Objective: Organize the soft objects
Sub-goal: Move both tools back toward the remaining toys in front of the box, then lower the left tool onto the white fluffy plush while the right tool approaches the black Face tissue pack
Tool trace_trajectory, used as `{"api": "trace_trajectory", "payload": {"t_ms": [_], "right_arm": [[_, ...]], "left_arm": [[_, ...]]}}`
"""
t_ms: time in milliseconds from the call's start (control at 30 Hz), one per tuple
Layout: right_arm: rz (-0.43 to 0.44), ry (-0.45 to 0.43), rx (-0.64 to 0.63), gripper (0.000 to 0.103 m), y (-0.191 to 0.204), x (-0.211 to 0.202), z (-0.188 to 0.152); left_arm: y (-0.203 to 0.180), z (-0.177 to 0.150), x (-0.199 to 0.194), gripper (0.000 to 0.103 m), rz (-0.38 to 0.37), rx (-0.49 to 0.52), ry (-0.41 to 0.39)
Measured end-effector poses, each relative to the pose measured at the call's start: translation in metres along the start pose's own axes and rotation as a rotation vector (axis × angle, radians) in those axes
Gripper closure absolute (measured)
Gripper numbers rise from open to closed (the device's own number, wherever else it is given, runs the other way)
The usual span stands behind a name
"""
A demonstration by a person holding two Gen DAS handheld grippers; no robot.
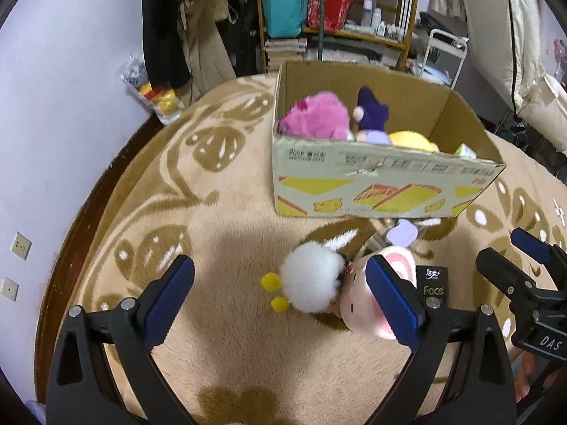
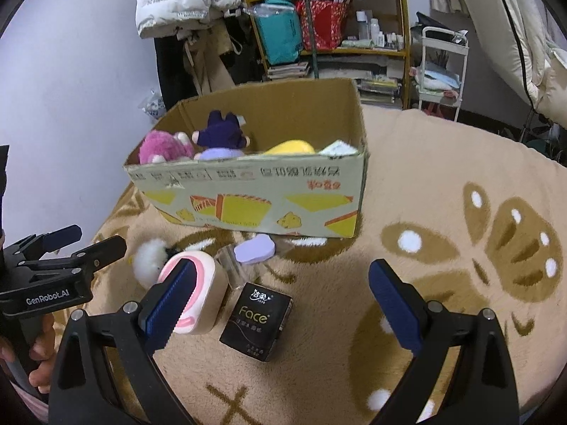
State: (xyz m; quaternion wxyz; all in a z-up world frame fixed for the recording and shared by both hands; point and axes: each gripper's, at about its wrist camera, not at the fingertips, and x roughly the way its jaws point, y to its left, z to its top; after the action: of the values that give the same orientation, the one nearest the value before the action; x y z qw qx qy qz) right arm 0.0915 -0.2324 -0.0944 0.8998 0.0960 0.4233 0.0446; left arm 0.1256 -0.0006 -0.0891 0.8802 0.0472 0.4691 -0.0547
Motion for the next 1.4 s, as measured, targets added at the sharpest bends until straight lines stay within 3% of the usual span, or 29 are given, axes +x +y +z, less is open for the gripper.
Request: {"api": "trace_trajectory", "payload": {"t_ms": [533,1400], "right_arm": [[0.004,0.132,-0.022,0.001,0.012,0.048,-0.013],[-0.011,0.204,-0.008,0.001,0.006,0.07,-0.019]], "left_arm": [[0.0,-0.004,0.053,0.007,0.0,0.004,0.183],[0.016,-0.005,0.085,0.007,-0.101,-0.1,0.275]]}}
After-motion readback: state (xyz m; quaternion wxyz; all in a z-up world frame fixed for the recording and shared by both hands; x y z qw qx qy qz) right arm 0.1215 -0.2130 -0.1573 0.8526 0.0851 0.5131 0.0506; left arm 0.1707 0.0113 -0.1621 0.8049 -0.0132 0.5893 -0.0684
